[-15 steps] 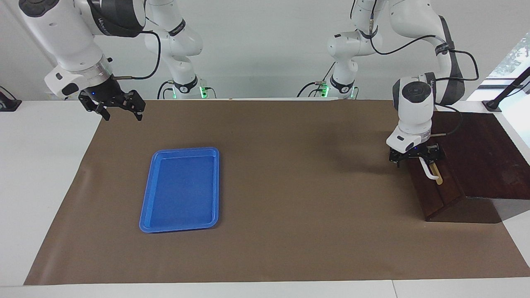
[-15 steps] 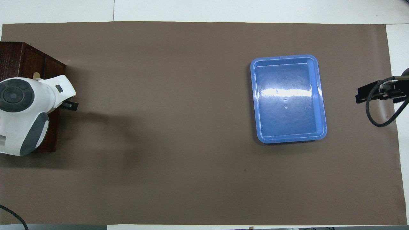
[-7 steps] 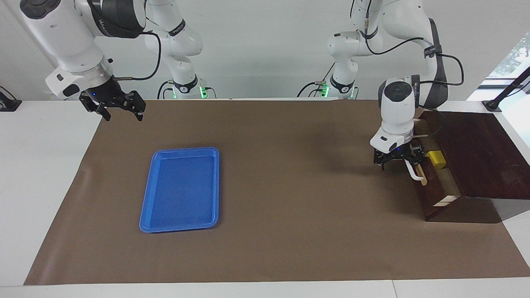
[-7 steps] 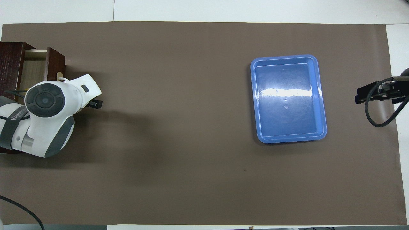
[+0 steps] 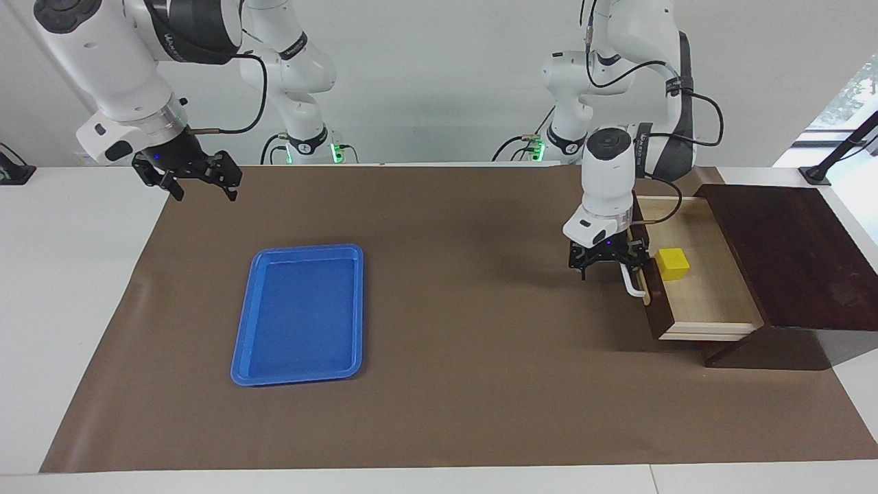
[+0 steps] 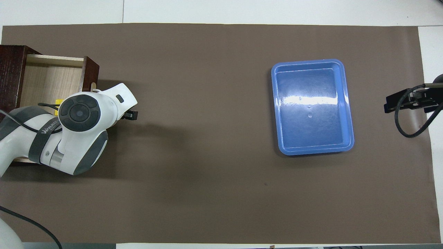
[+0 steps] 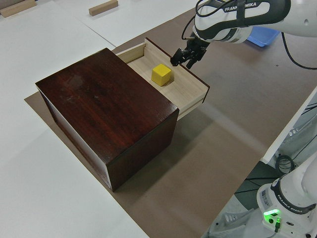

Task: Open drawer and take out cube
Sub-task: 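Lower the left gripper into the drawer and close it on the yellow cube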

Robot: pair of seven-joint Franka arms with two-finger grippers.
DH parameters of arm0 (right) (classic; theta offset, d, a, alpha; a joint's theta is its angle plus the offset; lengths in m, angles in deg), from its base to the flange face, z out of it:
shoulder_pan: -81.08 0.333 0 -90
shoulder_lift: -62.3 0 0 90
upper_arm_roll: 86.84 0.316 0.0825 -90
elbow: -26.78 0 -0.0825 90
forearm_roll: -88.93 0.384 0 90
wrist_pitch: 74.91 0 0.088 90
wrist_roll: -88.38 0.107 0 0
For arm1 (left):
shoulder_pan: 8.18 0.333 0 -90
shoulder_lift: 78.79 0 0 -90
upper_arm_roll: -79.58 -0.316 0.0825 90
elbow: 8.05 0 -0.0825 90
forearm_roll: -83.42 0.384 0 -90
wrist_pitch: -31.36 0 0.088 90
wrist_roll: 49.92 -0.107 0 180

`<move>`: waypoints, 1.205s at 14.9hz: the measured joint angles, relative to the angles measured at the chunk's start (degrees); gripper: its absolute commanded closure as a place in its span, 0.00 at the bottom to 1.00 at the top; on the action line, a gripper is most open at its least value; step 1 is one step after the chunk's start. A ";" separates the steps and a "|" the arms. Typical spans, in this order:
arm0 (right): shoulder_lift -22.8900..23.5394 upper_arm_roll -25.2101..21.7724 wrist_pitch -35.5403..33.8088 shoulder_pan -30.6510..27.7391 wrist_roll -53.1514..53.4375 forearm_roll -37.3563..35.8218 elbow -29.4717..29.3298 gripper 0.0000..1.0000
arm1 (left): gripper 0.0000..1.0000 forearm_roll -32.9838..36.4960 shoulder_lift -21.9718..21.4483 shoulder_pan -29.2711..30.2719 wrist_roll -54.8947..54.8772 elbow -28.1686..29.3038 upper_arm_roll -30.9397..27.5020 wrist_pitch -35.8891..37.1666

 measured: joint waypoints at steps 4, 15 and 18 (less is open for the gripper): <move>0.00 0.00 0.00 0.00 0.00 0.00 0.06 0.00 | 0.00 -9.46 2.11 0.05 4.99 -17.36 -0.17 18.55; -0.02 0.00 0.00 0.00 0.00 0.00 0.16 0.00 | 0.00 -16.91 0.38 14.39 35.21 -19.70 -1.87 20.16; -0.02 0.00 0.00 0.00 0.00 0.00 0.16 0.00 | 0.00 -16.94 0.14 14.49 51.34 -15.91 -1.80 16.66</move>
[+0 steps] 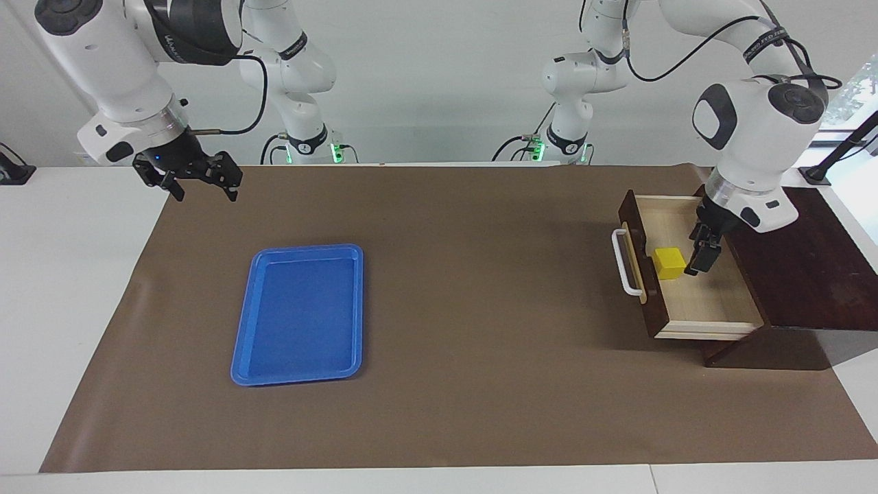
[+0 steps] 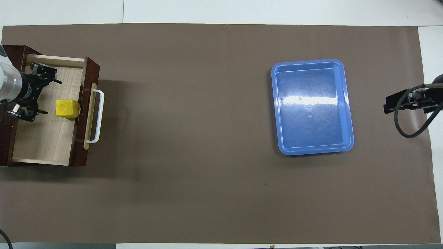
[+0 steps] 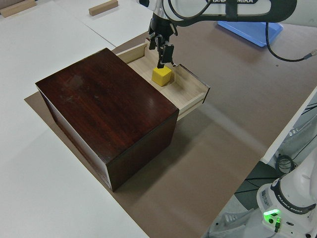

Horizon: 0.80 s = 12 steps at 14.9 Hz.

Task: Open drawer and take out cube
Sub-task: 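Lower the left gripper into the drawer and close it on the yellow cube, then lift the yellow cube out with the left gripper while the right gripper reaches forward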

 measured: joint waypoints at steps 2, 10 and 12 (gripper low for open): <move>0.00 0.00 0.00 0.00 0.00 0.00 0.00 0.00 | 0.00 0.00 -0.09 0.01 7.86 1.39 0.03 -0.31; 0.00 0.00 0.00 0.00 0.00 0.00 0.10 0.00 | 0.42 0.00 -0.36 0.68 17.42 7.31 -0.01 -6.33; -0.01 0.00 0.00 0.00 0.00 0.00 0.12 0.00 | 0.83 0.00 -0.36 0.75 19.00 7.92 -0.01 -6.42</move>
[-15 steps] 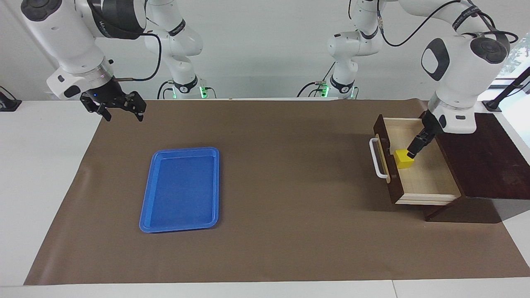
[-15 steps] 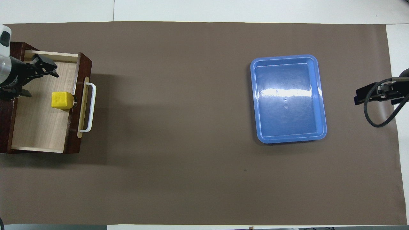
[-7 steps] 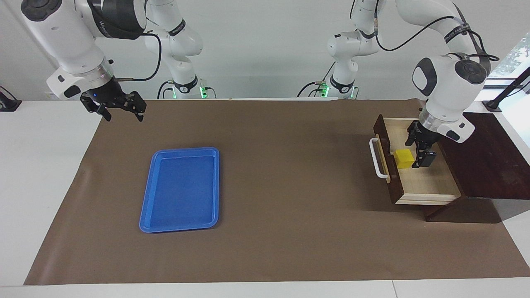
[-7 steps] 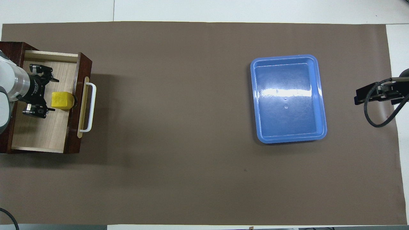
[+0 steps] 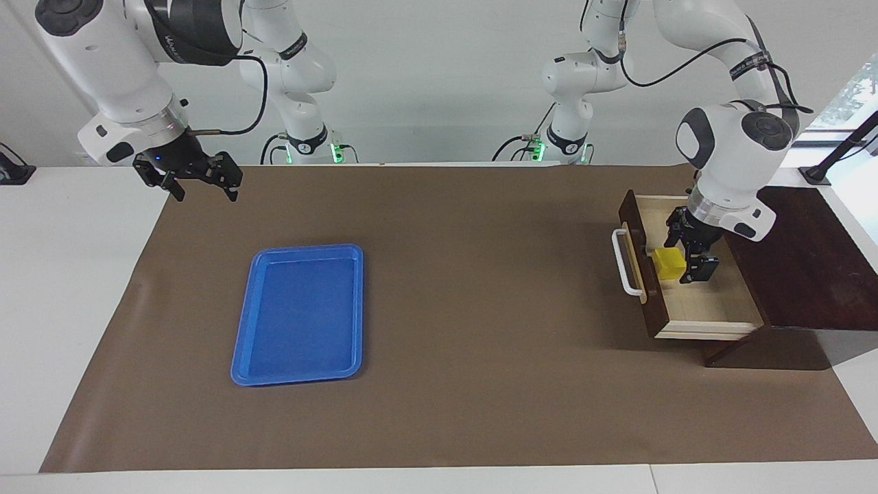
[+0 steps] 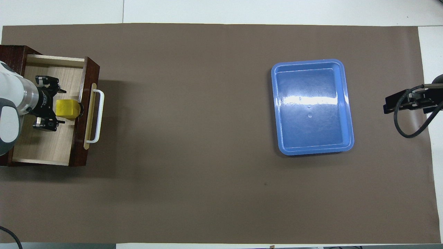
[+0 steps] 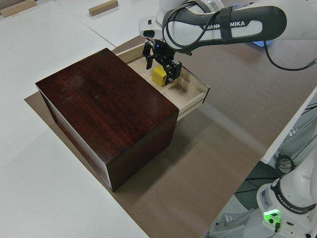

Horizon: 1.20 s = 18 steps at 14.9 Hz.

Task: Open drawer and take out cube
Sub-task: 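Lift the yellow cube out with the left gripper while the right gripper reaches forward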

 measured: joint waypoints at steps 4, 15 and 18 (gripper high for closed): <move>-0.05 0.00 0.00 0.00 0.00 0.00 0.12 0.00 | 1.00 -0.02 -0.03 -0.10 0.59 -0.87 0.32 1.06; -1.15 0.07 1.06 0.01 13.01 3.28 4.68 0.00 | 1.00 -2.15 0.52 -18.64 -3.76 -27.57 2.01 28.21; -1.09 0.30 3.09 0.15 23.21 7.38 7.45 0.00 | 1.00 -7.26 1.16 -23.97 -3.77 -27.99 2.14 24.73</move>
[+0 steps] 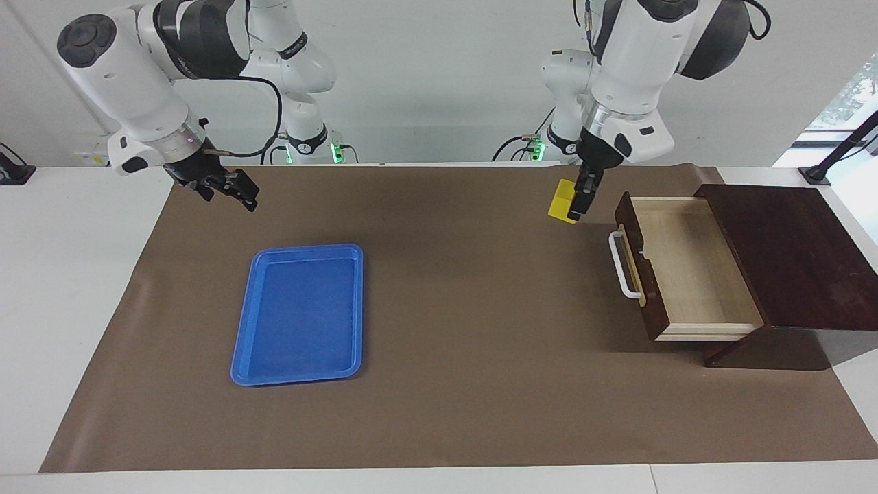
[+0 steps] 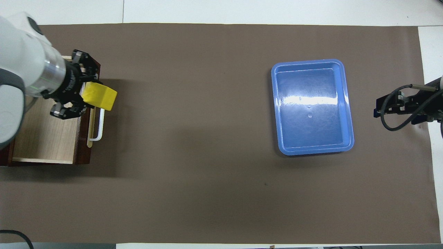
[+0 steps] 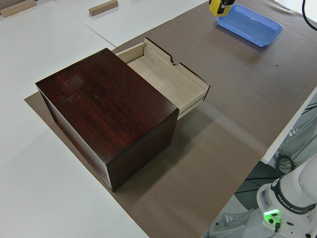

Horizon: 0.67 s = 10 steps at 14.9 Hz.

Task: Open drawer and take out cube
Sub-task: 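Lift the yellow cube out with the left gripper while the right gripper reaches forward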

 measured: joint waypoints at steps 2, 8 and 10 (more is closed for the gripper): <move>0.46 0.14 1.21 0.11 7.76 3.93 1.65 0.00 | 1.00 -1.65 0.59 -2.81 -0.32 0.11 0.01 -4.41; 4.71 0.31 7.31 2.41 30.09 19.67 4.78 0.00 | 1.00 -1.87 7.88 -12.62 -0.30 -2.66 -0.01 -8.22; 6.16 0.34 9.42 4.42 35.71 24.17 5.70 0.00 | 1.00 -1.86 11.53 -14.72 -0.30 -4.69 -0.01 -9.45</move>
